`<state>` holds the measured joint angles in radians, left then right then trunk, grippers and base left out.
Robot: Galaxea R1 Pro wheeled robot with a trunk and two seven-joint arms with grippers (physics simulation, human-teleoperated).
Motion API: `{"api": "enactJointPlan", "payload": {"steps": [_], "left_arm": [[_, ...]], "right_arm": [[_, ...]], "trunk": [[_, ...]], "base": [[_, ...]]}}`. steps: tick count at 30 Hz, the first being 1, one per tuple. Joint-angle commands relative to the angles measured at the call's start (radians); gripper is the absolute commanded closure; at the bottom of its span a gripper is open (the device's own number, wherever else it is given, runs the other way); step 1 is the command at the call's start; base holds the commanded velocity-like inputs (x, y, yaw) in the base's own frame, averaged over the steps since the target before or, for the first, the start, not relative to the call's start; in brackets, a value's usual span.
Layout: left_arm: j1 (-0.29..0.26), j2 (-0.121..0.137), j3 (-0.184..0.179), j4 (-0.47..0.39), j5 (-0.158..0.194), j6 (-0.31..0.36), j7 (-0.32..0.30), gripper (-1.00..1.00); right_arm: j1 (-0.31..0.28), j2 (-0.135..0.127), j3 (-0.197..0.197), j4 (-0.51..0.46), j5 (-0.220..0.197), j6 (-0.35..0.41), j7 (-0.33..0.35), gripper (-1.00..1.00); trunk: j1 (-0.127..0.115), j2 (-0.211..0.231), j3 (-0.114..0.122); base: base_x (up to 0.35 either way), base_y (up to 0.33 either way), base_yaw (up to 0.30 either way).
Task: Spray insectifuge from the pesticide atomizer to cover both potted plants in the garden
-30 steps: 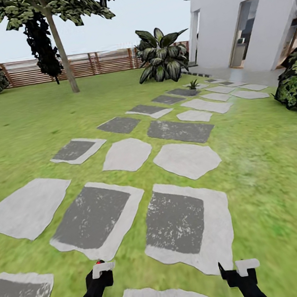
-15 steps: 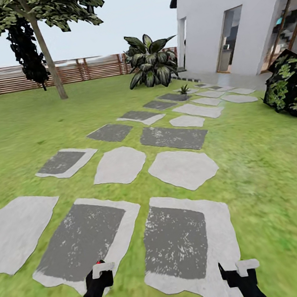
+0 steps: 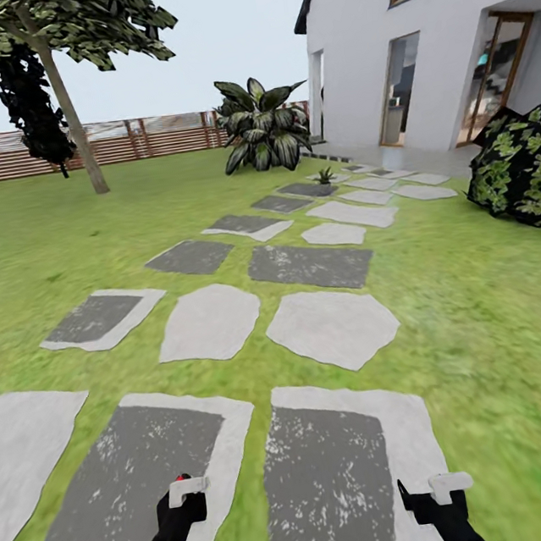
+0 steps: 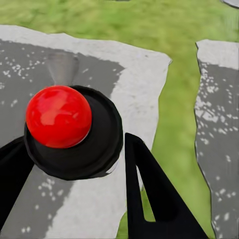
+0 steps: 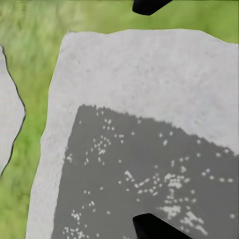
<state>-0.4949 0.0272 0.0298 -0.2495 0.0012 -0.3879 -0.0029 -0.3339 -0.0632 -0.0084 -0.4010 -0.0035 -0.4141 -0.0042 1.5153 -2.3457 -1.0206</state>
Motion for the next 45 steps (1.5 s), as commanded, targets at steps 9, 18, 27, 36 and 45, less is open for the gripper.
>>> {"api": "enactJointPlan", "payload": {"steps": [9,18,27,36,45], "left_arm": [[-0.001,-0.001,0.002,0.001,-0.003,-0.003,0.000,1.00],[-0.001,0.002,0.003,0.001,0.000,-0.003,0.000,1.00],[-0.001,0.002,0.003,0.001,0.000,-0.003,0.000,1.00],[-0.001,0.003,0.003,0.001,0.000,-0.003,0.000,1.00],[-0.001,0.001,0.003,0.001,-0.001,-0.003,-0.001,1.00]], "right_arm": [[-0.001,0.000,-0.001,0.001,0.000,-0.003,0.000,-1.00],[-0.001,0.000,-0.001,0.001,0.000,-0.003,0.000,-1.00],[-0.001,0.003,-0.001,0.001,0.000,-0.006,0.000,-1.00],[-0.001,0.003,-0.001,0.001,0.000,-0.005,0.000,-1.00],[-0.001,0.003,-0.001,0.002,0.000,-0.004,0.000,-1.00]], "trunk": [[0.000,0.000,0.000],[0.000,0.000,0.000],[0.000,0.000,0.000],[0.000,0.000,0.000],[0.000,0.000,0.000]], "base": [[0.336,0.077,-0.003],[0.336,0.020,0.000],[0.337,0.000,0.000],[0.337,0.000,0.000],[0.337,0.000,0.000]]}}
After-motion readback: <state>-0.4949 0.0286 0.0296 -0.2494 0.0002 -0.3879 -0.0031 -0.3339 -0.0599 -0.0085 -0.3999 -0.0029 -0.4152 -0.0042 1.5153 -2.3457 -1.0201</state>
